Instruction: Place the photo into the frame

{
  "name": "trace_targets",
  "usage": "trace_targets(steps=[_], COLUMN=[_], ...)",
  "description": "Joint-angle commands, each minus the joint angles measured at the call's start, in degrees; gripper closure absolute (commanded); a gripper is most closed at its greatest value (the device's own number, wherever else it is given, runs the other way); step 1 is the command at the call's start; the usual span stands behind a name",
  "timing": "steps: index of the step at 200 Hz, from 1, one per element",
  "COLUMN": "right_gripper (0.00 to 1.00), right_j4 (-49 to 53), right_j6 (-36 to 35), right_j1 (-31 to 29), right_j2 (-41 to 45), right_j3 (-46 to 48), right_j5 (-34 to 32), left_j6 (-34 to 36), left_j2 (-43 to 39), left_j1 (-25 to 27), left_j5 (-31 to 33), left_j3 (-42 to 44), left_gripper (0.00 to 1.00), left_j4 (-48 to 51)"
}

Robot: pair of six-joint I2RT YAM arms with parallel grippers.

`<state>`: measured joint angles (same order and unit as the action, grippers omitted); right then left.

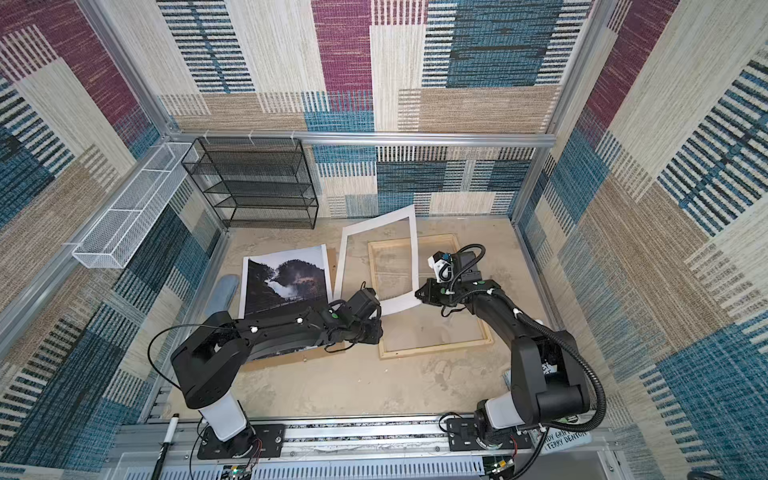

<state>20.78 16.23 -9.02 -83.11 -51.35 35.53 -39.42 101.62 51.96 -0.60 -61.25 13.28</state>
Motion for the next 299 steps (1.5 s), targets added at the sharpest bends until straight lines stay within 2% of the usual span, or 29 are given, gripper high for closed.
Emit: trace_targets(steps=[1,55,101,182,216,257,279,299], right_gripper=[1.00,1.00,1.00,1.00,1.00,1.00,1.00,1.00], right_j4=[-1.3,-1.5,-2.1,-5.1,-5.3,1.2,2.0,2.4], right_j6=[-0.3,-0.2,0.1,1.8,3.2,1.5,2.4,3.7], right_j1=[0.0,0.0,0.1,0.9,2.7,4.6,4.6,4.6], right_j2=[0.6,0.5,0.4,-1.0,0.3,3.1,4.9,7.0], right_j3=[0.1,0.2,0.6,0.7,0.9,1.8,4.4,7.0], right_j5=[-0.1,0.1,0.3,4.8,8.2,7.0,6.9,7.3], left_j6=[1.6,2.3,2.8,7.2,9.2,9.8,11.3,12.5], left_j2=[1.1,3.8,4.3,2.9,0.3,-5.7,-7.2,-8.0], left_j1=[0.2,0.2,-0.2,-6.8,-7.4,-7.6,-10.3,-14.6], left_j5=[0.5,0.3,2.4,3.2,3.2,3.4,6.6,6.5], left_j3=[-1.2,-3.2,-3.9,-4.2,-5.3,-5.0,-7.0,-7.4], left_gripper=[0.68,0.68,0.72,0.74,0.70,0.67,0.66,0.66], left_j4=[1.6,3.0,5.4,7.3,8.9,9.5,13.4,14.4])
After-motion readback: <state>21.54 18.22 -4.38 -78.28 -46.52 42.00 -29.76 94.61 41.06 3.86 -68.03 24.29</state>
